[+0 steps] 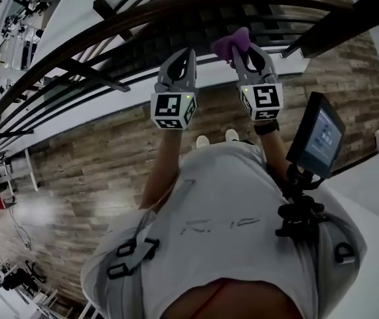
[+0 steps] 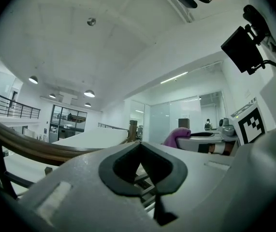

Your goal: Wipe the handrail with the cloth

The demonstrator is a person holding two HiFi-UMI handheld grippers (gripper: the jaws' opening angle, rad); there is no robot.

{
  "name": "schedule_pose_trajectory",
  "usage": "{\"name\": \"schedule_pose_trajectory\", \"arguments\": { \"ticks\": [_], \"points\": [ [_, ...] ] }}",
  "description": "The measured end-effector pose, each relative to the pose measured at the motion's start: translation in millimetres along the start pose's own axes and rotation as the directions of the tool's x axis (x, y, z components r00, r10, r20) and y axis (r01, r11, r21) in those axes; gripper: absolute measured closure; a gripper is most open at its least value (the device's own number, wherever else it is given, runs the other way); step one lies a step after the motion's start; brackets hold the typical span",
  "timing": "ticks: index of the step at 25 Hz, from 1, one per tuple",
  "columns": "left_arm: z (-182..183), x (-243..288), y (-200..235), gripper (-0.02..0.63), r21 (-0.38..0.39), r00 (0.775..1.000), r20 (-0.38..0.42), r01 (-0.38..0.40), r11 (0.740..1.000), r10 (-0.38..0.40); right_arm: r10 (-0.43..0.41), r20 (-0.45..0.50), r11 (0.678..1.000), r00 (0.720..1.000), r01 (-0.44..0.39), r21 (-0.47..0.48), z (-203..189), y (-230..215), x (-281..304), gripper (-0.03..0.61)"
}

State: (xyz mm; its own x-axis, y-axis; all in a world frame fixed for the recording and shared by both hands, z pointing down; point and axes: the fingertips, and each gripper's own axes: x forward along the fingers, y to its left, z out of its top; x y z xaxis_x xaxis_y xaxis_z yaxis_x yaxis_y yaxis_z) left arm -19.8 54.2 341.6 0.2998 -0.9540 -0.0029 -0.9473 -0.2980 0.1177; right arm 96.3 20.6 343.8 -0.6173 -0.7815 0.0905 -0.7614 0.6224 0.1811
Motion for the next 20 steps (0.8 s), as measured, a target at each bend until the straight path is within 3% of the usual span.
{"name": "schedule_pose_trajectory", "arguments": {
  "ticks": [9,20],
  "points": [
    [12,6,2,0.612,0.027,1.000,0.012,0.003,1.000,-0.004,0.024,0.042,1.000,0.999,-0.024,0.005,19,5,16,0.514],
    [26,17,-21,0.612,0.058,0.999,0.040,0.000,0.998,-0.003,0.001,0.088,1.000,0.996,-0.001,-0.003,32,-23,5,0.514]
  ]
}}
